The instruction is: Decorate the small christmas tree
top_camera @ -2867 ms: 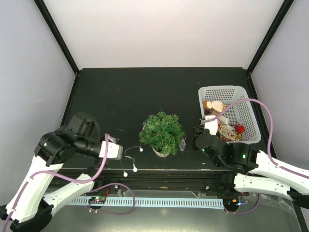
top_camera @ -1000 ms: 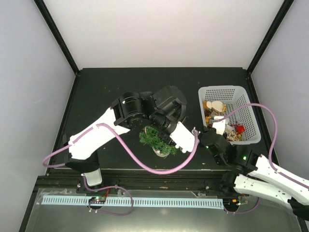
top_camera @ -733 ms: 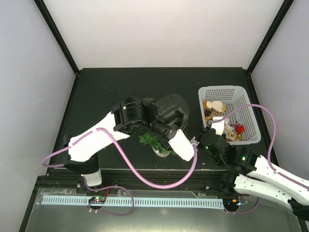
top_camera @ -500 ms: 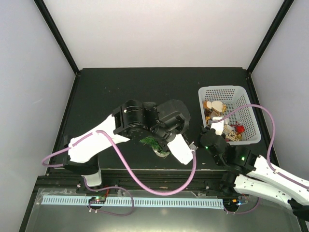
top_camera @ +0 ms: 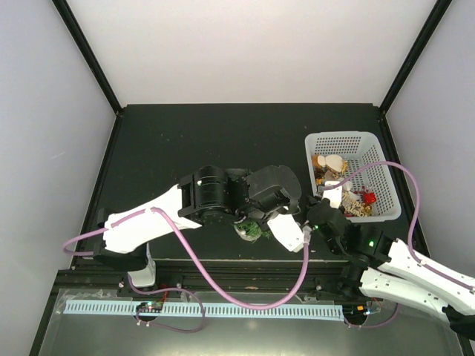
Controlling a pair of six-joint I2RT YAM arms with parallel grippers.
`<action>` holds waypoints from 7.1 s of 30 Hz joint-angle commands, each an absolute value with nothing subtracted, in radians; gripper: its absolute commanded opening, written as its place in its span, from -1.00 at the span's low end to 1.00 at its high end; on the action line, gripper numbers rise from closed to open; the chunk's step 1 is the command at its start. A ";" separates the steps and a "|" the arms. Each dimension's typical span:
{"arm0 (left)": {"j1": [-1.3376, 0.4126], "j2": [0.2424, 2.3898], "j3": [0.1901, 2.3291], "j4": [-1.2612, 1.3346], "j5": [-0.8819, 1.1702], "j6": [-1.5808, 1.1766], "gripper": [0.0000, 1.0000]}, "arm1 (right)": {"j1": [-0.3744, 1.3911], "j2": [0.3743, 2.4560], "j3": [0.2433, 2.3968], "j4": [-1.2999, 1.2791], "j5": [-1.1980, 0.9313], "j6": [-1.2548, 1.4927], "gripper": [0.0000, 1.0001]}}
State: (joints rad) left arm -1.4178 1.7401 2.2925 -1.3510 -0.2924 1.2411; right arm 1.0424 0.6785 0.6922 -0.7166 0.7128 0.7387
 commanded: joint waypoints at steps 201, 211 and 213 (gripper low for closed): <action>-0.620 1.069 1.694 -1.239 0.106 0.765 0.50 | 1.012 0.752 0.866 -0.505 0.402 0.424 -0.51; -0.101 0.929 1.226 -1.009 0.420 0.679 0.49 | 1.014 1.083 1.265 -0.680 0.243 0.247 -0.50; -0.041 0.911 1.183 -0.963 0.453 0.645 0.49 | 1.014 1.095 1.276 -0.700 0.270 0.256 -0.50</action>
